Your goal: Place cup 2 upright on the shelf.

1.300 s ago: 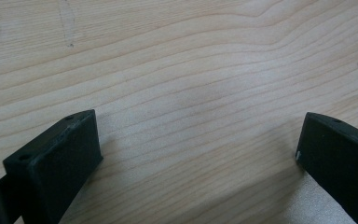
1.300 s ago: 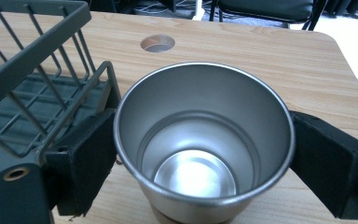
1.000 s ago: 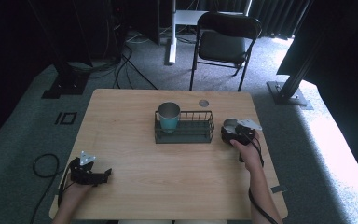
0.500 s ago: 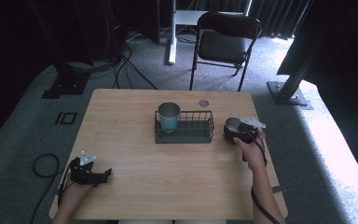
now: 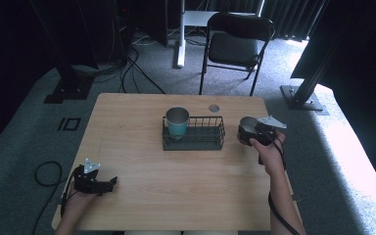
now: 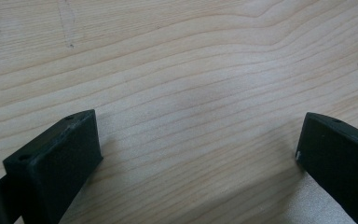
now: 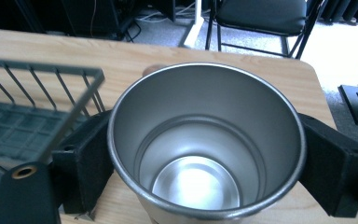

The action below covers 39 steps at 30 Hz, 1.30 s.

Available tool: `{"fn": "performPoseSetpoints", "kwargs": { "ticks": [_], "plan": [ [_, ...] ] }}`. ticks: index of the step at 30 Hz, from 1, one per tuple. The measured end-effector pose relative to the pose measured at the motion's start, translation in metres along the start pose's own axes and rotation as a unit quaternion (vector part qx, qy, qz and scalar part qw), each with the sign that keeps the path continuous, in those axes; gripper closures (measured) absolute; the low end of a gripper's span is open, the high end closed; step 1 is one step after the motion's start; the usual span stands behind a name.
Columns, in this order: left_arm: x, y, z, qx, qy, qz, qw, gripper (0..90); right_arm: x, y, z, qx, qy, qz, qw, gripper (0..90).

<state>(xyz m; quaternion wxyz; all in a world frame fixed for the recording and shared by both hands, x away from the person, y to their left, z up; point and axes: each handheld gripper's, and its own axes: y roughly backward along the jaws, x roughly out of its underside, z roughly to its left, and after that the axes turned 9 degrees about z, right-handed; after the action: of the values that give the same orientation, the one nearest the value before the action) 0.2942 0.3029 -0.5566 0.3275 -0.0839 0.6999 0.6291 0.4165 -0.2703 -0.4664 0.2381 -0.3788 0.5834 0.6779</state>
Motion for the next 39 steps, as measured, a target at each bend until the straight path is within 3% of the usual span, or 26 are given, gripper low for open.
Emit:
{"fn": "performPoseSetpoints", "kwargs": {
  "ticks": [17, 22, 37, 39],
  "plan": [
    [0.0, 0.0, 0.0, 0.0, 0.0, 0.0, 1.0, 0.4, -0.036, 0.021, 0.02, -0.026, 0.01, -0.034, 0.999, 13.4],
    [0.0, 0.0, 0.0, 0.0, 0.0, 0.0, 1.0, 0.3, -0.049, 0.025, 0.033, -0.036, 0.023, -0.042, 0.9982, 13.5],
    [0.0, 0.0, 0.0, 0.0, 0.0, 0.0, 1.0, 0.3, -0.061, 0.018, 0.067, -0.066, 0.044, -0.046, 0.9958, 13.5],
    [0.0, 0.0, 0.0, 0.0, 0.0, 0.0, 1.0, 0.4, -0.063, 0.013, 0.077, -0.073, 0.049, -0.045, 0.9951, 13.5]
  ]
}}
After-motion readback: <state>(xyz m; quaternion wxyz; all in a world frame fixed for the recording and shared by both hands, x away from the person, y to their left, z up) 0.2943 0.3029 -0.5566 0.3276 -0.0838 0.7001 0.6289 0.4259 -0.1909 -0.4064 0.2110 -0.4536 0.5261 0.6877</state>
